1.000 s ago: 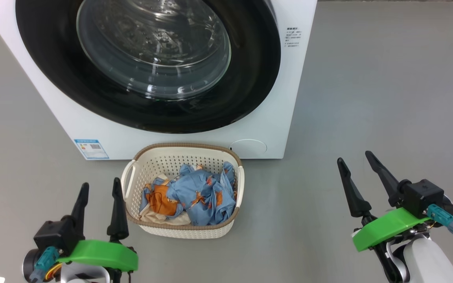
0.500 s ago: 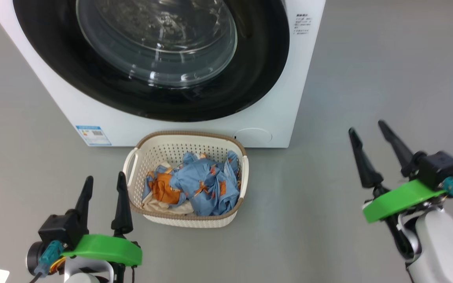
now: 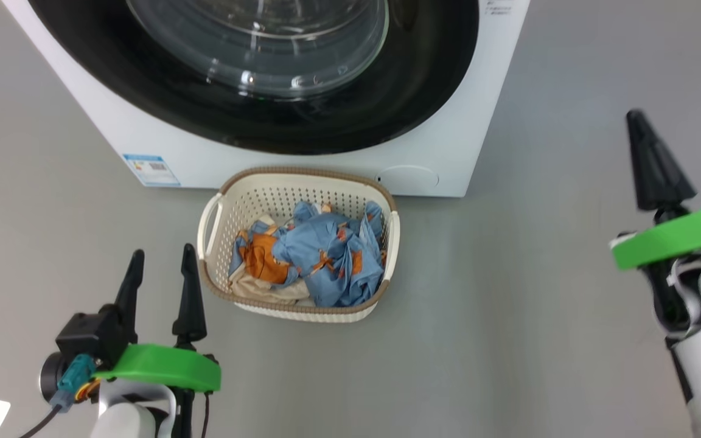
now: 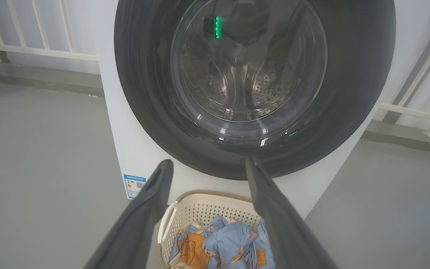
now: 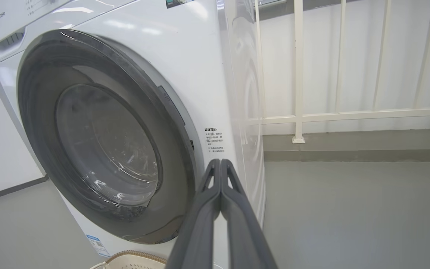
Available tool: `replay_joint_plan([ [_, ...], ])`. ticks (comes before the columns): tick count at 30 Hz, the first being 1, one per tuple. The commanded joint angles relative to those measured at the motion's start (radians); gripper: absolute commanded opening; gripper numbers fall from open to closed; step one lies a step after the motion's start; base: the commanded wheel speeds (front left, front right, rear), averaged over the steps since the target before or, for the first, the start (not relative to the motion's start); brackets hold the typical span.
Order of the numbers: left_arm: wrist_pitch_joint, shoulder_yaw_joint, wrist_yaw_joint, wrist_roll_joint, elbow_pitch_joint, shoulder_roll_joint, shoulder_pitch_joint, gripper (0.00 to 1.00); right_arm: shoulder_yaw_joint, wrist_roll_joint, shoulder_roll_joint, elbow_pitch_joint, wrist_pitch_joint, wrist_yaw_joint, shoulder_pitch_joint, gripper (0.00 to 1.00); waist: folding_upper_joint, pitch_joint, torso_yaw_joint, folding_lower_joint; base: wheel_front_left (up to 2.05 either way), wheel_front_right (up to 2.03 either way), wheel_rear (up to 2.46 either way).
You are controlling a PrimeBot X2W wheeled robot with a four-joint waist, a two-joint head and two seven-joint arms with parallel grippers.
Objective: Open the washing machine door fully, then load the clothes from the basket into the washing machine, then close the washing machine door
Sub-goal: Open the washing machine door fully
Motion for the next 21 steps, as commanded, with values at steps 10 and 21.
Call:
replay_joint_plan([
  [10,-0.006,0.006,0.007,-0.014,-0.053,0.017,-0.079,1.00,0.051,0.350,-0.087,0.063,0.014,0.002,-0.171,0.00,0.0000,0.100,0.031,0.0000,0.00,0.00,0.00],
  [21,-0.006,-0.035,0.030,-0.038,-0.096,0.017,-0.114,1.00,0.119,0.693,-0.169,0.131,0.178,0.002,-0.333,0.00,0.0000,0.171,0.053,0.0000,0.00,0.00,0.00],
])
